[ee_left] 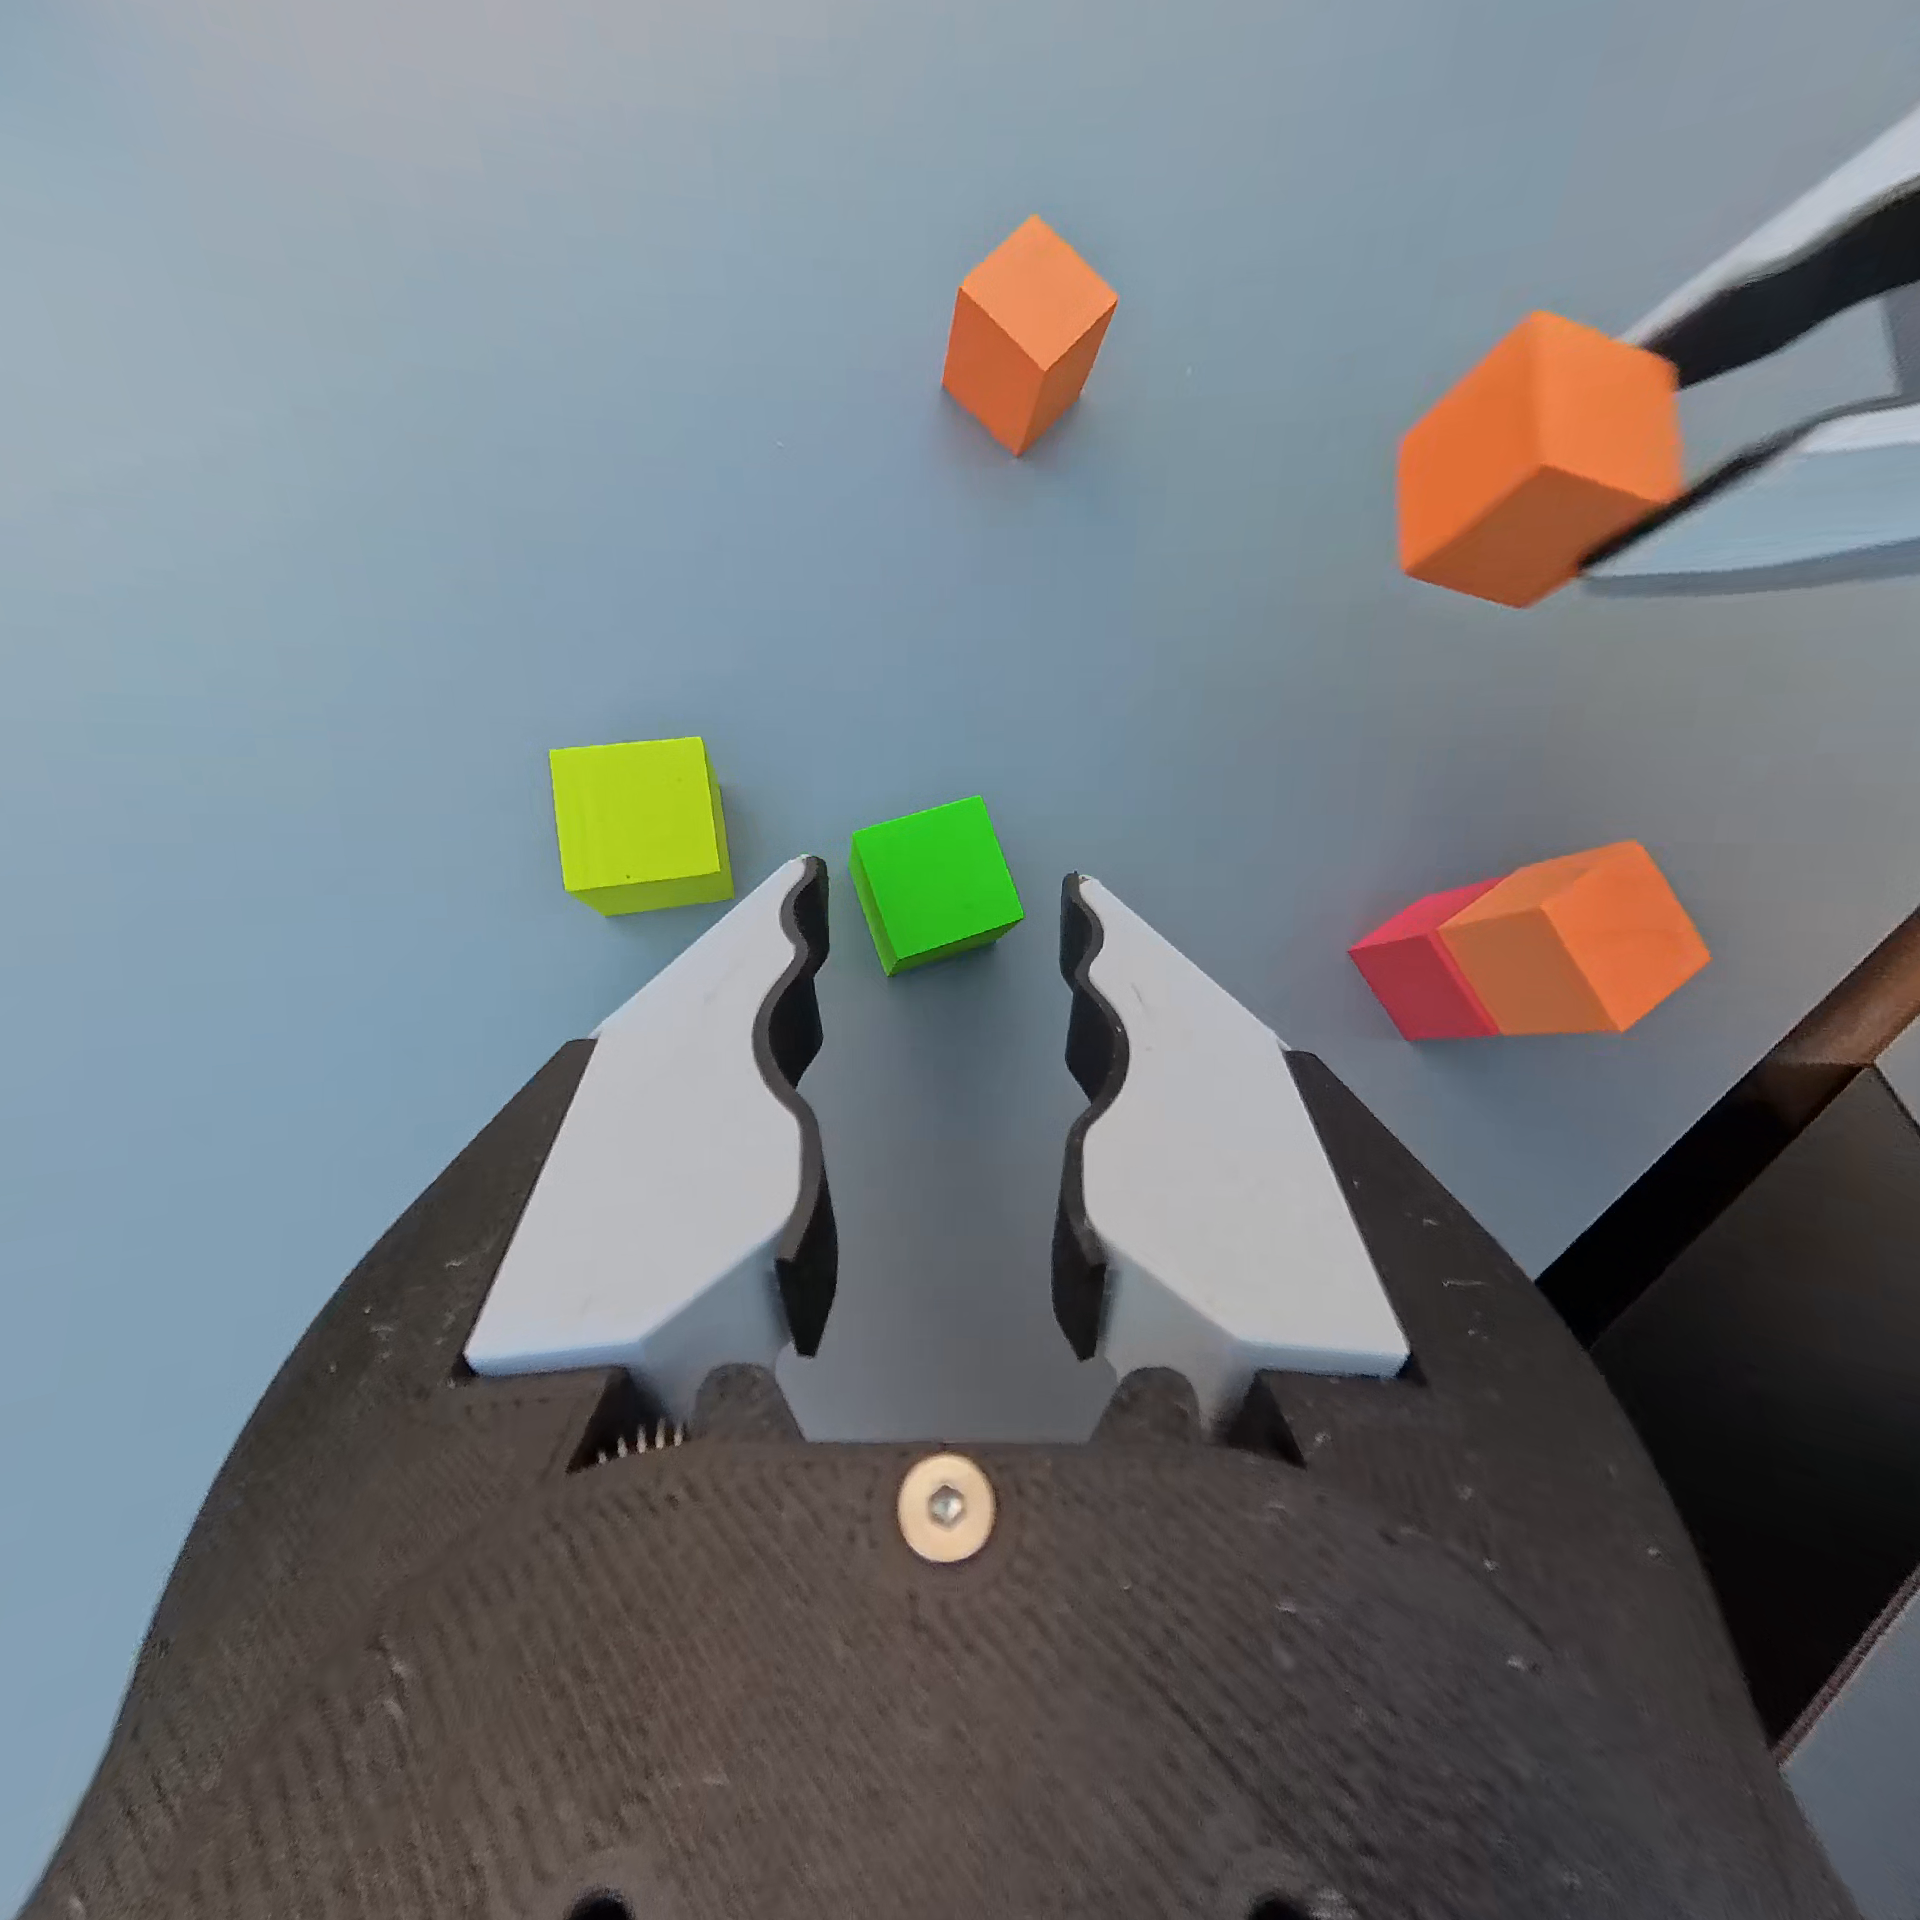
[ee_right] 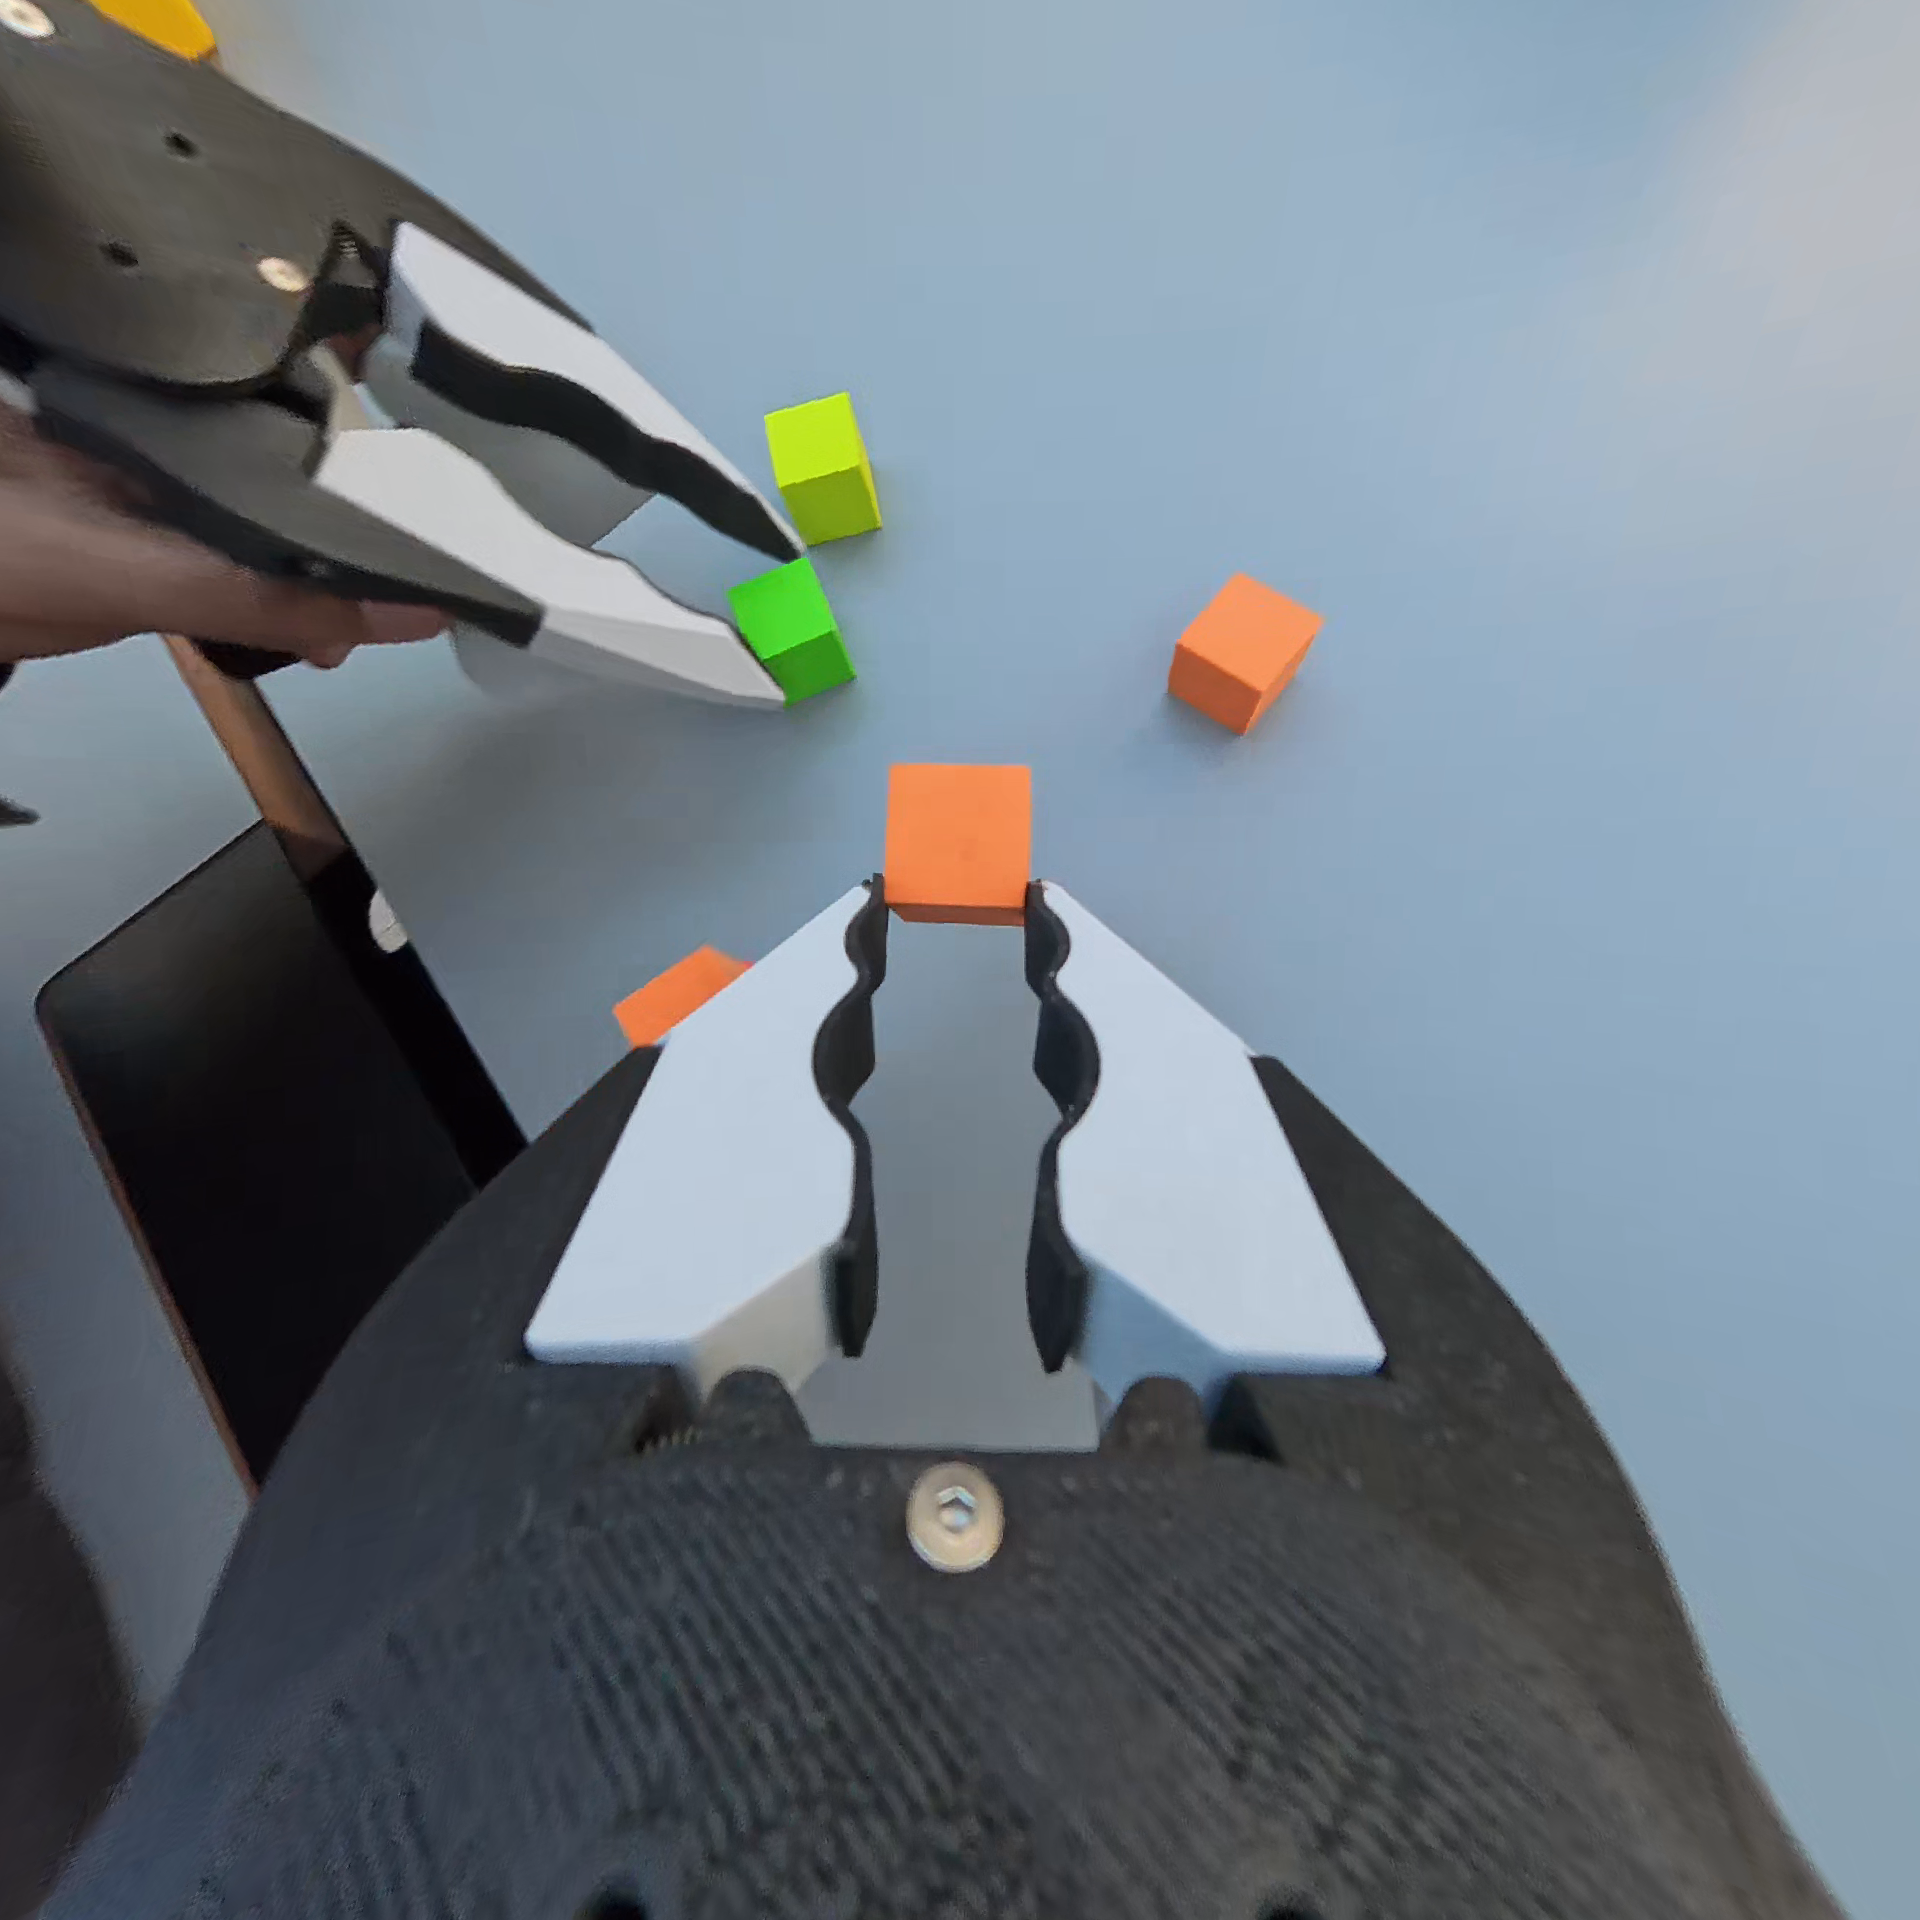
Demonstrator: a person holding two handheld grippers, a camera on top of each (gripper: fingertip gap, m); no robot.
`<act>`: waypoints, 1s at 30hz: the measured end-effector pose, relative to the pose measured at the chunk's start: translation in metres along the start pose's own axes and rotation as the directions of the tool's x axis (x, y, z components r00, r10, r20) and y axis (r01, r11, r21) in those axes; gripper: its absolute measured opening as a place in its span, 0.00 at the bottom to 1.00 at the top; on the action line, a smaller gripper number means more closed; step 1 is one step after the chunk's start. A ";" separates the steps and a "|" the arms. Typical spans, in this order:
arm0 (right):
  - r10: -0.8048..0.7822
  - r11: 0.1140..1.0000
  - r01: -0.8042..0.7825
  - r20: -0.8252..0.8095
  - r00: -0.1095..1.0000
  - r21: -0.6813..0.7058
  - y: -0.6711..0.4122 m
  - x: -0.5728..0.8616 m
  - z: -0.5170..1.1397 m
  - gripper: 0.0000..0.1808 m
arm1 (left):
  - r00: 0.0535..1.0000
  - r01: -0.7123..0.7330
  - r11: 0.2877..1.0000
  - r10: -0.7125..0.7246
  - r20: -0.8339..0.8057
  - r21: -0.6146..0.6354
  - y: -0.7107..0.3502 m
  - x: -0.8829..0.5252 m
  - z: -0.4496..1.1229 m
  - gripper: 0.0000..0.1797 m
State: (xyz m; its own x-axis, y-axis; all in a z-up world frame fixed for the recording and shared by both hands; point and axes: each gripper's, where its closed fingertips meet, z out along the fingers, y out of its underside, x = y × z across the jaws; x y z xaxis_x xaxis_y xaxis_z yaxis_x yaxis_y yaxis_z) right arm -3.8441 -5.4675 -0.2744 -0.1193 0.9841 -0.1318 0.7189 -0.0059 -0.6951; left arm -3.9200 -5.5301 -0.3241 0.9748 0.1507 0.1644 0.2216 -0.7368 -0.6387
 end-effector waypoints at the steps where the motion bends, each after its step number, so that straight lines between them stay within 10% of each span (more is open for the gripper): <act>1: -0.017 1.000 0.017 0.008 1.000 -0.002 0.003 -0.007 -0.008 0.14 | 1.000 0.000 1.000 0.000 0.006 -0.008 0.002 -0.001 0.002 0.23; 30: -0.220 0.967 0.235 0.141 0.965 -0.099 0.034 -0.067 -0.012 0.14 | 0.995 -0.039 0.998 0.043 -0.088 0.039 0.009 0.043 -0.030 0.16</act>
State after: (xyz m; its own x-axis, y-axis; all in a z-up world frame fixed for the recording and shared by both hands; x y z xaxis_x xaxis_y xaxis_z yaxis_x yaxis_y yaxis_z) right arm -3.8033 -5.5311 -0.2807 -0.3699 0.9262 -0.0735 0.7350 0.2434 -0.6329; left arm -3.8765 -5.5498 -0.3006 0.9774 0.0609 0.2023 0.1840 -0.7156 -0.6739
